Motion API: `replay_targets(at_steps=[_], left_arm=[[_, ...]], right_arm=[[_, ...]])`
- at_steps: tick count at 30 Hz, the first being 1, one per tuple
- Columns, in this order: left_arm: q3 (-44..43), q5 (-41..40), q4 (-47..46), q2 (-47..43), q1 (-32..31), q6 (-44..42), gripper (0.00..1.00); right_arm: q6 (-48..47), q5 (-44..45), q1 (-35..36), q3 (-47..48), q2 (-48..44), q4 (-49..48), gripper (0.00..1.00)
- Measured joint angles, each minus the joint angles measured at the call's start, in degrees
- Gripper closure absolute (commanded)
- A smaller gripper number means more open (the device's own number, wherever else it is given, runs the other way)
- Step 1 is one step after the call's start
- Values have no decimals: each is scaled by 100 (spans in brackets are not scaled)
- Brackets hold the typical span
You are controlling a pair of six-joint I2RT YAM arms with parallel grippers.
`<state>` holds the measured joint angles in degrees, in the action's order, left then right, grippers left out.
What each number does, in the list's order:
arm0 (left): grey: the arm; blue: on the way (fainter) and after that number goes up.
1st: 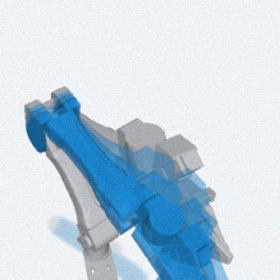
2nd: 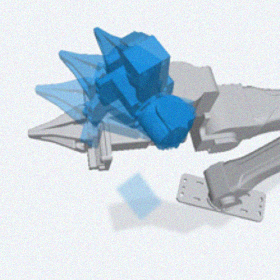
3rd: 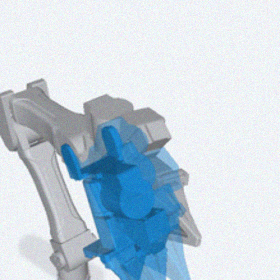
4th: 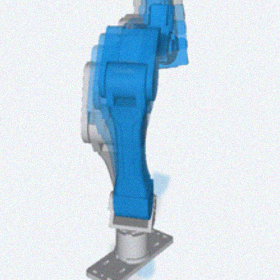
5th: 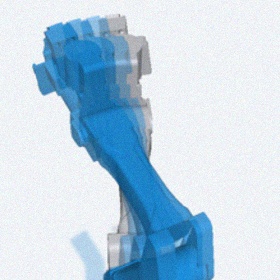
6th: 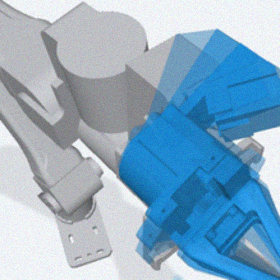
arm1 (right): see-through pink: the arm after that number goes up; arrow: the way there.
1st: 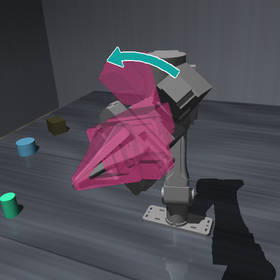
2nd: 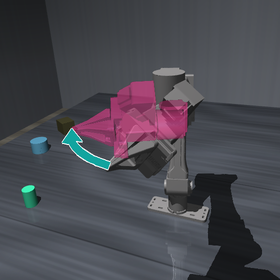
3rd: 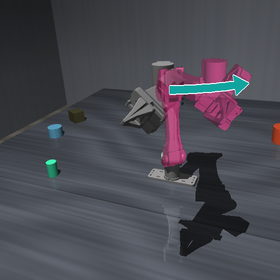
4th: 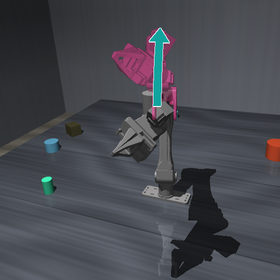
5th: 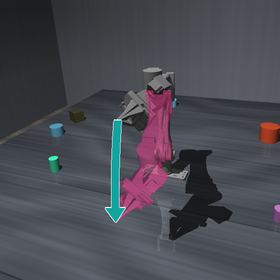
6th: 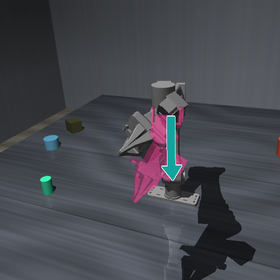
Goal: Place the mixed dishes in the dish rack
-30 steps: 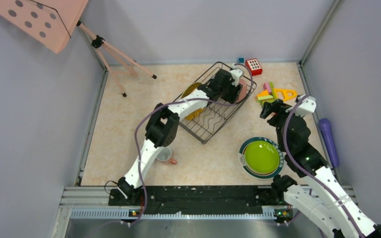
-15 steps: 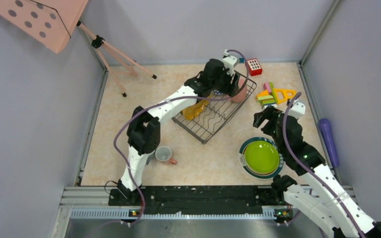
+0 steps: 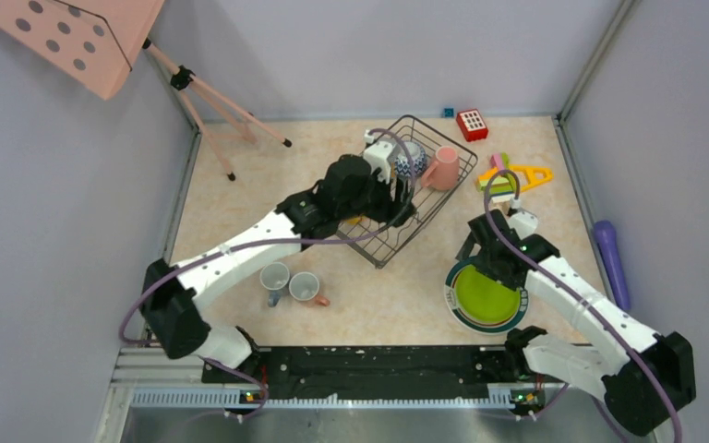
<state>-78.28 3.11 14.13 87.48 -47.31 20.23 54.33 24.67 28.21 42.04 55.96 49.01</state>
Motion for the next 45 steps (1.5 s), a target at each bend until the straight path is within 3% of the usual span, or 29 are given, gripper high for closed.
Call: replay_targets(at_steps=[3, 6, 11, 15, 17, 21, 32, 33, 35, 38, 39, 40, 45], left_arm=[[828, -17, 175, -782, -160, 280, 31], [1362, 37, 343, -1384, -164, 448, 34], [2321, 321, 415, -2380, -173, 706, 37], [2914, 640, 256, -2629, -310, 824, 38], [3163, 774, 181, -2643, -396, 844, 38], [3670, 955, 4, -2894, -481, 844, 39], [4006, 951, -164, -3698, -485, 776, 38], [4026, 953, -164, -3703, -485, 772, 38], [4074, 953, -162, -3703, -485, 767, 38], [4124, 960, -162, -3683, -485, 765, 38], [4127, 970, -164, -3665, -485, 767, 38], [4127, 981, -173, -3630, -485, 767, 39], [4127, 1143, -299, -3344, -487, 780, 40]], right_arm=[[166, -94, 0, 4, 262, 155, 2], [337, -214, 0, -7, 350, 144, 17], [557, -234, 0, -46, 579, 24, 31], [651, -267, 0, -48, 789, -131, 39], [693, -278, 0, -48, 892, -203, 51], [772, -299, 0, -48, 1281, -354, 53], [706, -295, 0, 706, 2855, -214, 55], [688, -284, -2, 761, 2920, -201, 57], [656, -267, -2, 804, 2992, -181, 73], [614, -223, -4, 811, 3018, -118, 83], [601, -212, -15, 811, 3018, -92, 96], [590, -205, -24, 811, 3016, -79, 100], [544, -221, -157, 822, 2734, 142, 100]])
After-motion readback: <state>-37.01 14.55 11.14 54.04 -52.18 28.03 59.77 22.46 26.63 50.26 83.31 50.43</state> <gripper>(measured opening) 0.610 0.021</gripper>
